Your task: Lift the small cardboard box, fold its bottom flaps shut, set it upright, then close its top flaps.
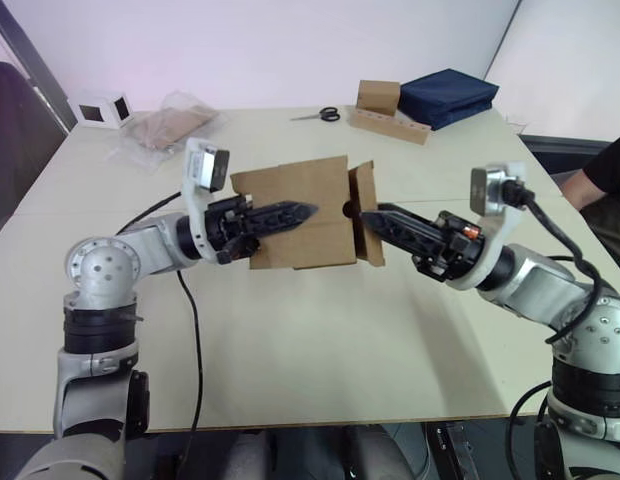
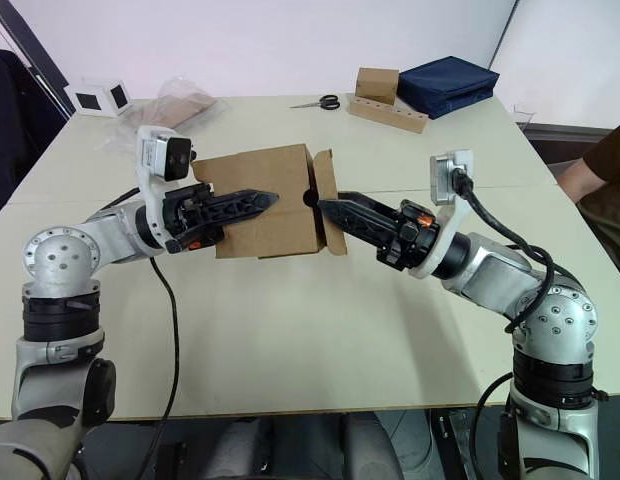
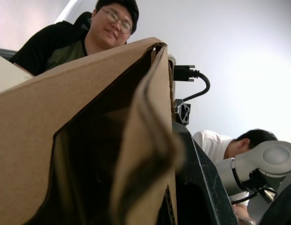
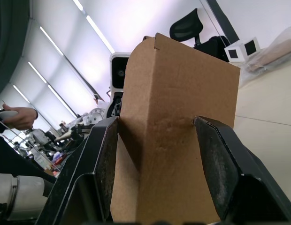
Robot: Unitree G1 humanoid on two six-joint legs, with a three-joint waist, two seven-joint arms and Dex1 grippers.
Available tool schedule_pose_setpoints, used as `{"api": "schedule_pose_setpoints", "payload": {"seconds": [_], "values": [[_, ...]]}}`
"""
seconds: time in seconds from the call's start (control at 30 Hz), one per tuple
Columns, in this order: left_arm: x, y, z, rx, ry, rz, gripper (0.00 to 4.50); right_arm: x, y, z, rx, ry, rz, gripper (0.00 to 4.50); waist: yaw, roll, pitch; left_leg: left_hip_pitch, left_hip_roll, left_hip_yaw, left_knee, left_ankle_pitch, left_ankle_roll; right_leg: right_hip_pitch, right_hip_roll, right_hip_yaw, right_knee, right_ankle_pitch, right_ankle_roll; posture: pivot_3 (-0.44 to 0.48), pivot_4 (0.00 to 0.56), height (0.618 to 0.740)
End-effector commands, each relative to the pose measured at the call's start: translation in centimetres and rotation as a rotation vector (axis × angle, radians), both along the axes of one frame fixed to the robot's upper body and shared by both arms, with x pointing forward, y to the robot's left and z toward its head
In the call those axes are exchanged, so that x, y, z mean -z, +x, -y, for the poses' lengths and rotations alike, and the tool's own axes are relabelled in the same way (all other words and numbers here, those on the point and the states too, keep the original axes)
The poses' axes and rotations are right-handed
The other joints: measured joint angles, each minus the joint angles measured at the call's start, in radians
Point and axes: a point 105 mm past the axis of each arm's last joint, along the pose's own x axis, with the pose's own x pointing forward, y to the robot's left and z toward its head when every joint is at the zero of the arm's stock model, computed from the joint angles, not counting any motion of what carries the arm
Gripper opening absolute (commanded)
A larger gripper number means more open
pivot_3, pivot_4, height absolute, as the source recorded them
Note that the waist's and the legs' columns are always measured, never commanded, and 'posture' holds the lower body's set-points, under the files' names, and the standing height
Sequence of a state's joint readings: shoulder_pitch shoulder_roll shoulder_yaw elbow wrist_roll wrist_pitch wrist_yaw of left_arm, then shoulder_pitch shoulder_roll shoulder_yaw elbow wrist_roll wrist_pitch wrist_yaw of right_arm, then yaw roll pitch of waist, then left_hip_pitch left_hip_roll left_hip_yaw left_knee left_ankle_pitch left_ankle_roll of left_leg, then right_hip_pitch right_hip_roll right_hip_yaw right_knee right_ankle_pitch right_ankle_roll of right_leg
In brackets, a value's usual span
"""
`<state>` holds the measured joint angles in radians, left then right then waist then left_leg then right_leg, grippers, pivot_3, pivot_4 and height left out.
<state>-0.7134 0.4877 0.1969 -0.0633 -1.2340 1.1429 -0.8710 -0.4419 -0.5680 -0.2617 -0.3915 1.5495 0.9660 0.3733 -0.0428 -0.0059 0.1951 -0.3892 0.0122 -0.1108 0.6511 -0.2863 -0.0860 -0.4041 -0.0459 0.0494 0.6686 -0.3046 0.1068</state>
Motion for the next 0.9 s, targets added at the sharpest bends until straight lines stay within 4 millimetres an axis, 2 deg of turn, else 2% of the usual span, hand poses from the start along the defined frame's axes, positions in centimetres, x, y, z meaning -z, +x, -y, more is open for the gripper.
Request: {"api": "schedule_pose_setpoints", "payload": {"seconds": [0.03, 0.63, 0.9], "values": [[-1.3, -0.1, -0.1, -0.011, -0.028, 0.052, 0.00, -1.1, -1.4, -0.6, -0.049, 0.018, 0.050, 2.63, 0.000, 0.000, 0.000, 0.000, 0.000, 0.000, 0.000, 0.000, 0.000, 0.000, 0.000, 0.000, 0.000, 0.000, 0.000, 0.000, 0.150, 0.740], [-1.9, -0.6, 0.2, 0.004, -0.047, 0.069, 0.00, 0.1, 0.2, 0.1, 0.075, -0.020, 0.043, 2.63, 0.000, 0.000, 0.000, 0.000, 0.000, 0.000, 0.000, 0.000, 0.000, 0.000, 0.000, 0.000, 0.000, 0.000, 0.000, 0.000, 0.150, 0.740], [-1.5, -0.5, 0.2, -0.003, -0.036, 0.067, 0.00, -0.4, 0.6, 0.7, 0.094, -0.015, 0.063, 2.63, 0.000, 0.000, 0.000, 0.000, 0.000, 0.000, 0.000, 0.000, 0.000, 0.000, 0.000, 0.000, 0.000, 0.000, 0.000, 0.000, 0.150, 0.740]]}}
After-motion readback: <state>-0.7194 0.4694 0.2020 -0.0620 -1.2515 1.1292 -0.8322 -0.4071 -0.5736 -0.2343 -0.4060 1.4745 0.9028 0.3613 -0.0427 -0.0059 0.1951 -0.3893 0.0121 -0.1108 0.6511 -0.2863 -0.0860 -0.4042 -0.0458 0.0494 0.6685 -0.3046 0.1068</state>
